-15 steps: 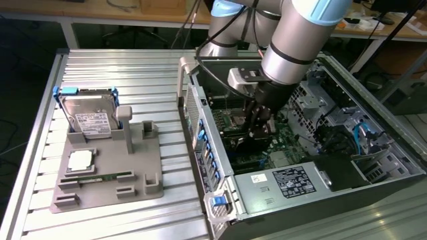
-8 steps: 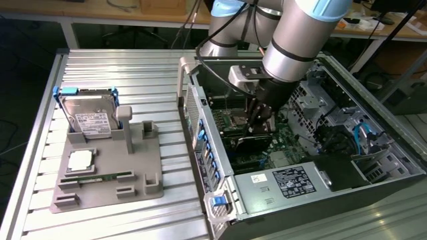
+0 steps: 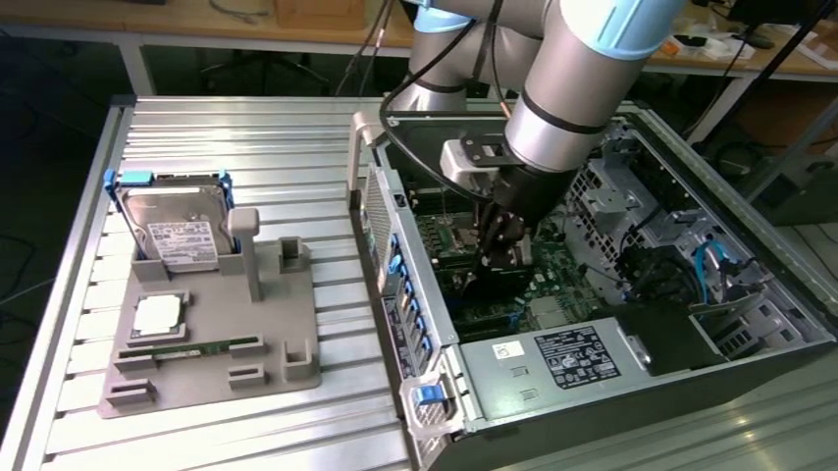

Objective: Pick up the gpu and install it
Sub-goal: 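Insert the gpu into the slot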

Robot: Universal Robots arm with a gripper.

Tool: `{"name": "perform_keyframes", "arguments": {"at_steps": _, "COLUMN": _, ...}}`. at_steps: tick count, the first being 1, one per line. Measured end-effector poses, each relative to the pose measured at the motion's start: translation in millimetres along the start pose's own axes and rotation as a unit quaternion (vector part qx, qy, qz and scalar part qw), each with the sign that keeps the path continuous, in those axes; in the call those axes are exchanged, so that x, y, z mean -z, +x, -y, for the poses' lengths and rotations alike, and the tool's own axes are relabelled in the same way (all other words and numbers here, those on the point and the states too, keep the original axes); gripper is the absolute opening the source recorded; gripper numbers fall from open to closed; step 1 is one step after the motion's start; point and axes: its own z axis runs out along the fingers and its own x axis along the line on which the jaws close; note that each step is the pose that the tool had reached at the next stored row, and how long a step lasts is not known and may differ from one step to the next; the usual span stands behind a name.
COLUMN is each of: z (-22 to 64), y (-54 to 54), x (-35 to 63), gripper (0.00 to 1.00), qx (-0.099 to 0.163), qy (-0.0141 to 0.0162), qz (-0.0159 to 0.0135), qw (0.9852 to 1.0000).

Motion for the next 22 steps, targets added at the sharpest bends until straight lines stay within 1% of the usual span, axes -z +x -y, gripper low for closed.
{"name": "perform_keyframes", "arguments": {"at_steps": 2, "z": 0.0, "y": -0.1, "x": -0.2, "gripper": 0.11, "qx": 0.000, "qy": 0.0003, "qz": 0.0005, "qw": 1.0000}}
{"name": "perform_keyframes", "arguments": {"at_steps": 4, "z": -0.2, "y": -0.3, "x": 2.4, "gripper": 0.11, "qx": 0.000, "qy": 0.0008, "qz": 0.0016, "qw": 1.0000}}
{"name": "perform_keyframes", "arguments": {"at_steps": 6, "z": -0.4, "y": -0.1, "x": 7.8, "gripper": 0.11, "qx": 0.000, "qy": 0.0004, "qz": 0.0007, "qw": 1.0000}}
{"name": "perform_keyframes", "arguments": {"at_steps": 8, "z": -0.8, "y": -0.1, "x": 14.4, "gripper": 0.11, "qx": 0.000, "qy": 0.0003, "qz": 0.0006, "qw": 1.0000}}
{"name": "perform_keyframes", "arguments": {"at_steps": 10, "z": -1.0, "y": -0.1, "x": 18.0, "gripper": 0.11, "qx": 0.000, "qy": 0.0003, "qz": 0.0005, "qw": 1.0000}}
{"name": "perform_keyframes", "arguments": {"at_steps": 16, "z": -6.0, "y": 0.1, "x": 18.8, "gripper": 0.11, "qx": 0.000, "qy": 0.0005, "qz": 0.0006, "qw": 1.0000}}
{"name": "perform_keyframes", "arguments": {"at_steps": 19, "z": -11.5, "y": 0.1, "x": 18.6, "gripper": 0.11, "qx": -0.001, "qy": 0.0007, "qz": 0.0005, "qw": 1.0000}}
{"name": "perform_keyframes", "arguments": {"at_steps": 22, "z": -17.3, "y": 0.2, "x": 18.3, "gripper": 0.11, "qx": -0.001, "qy": 0.0018, "qz": 0.0005, "qw": 1.0000}}
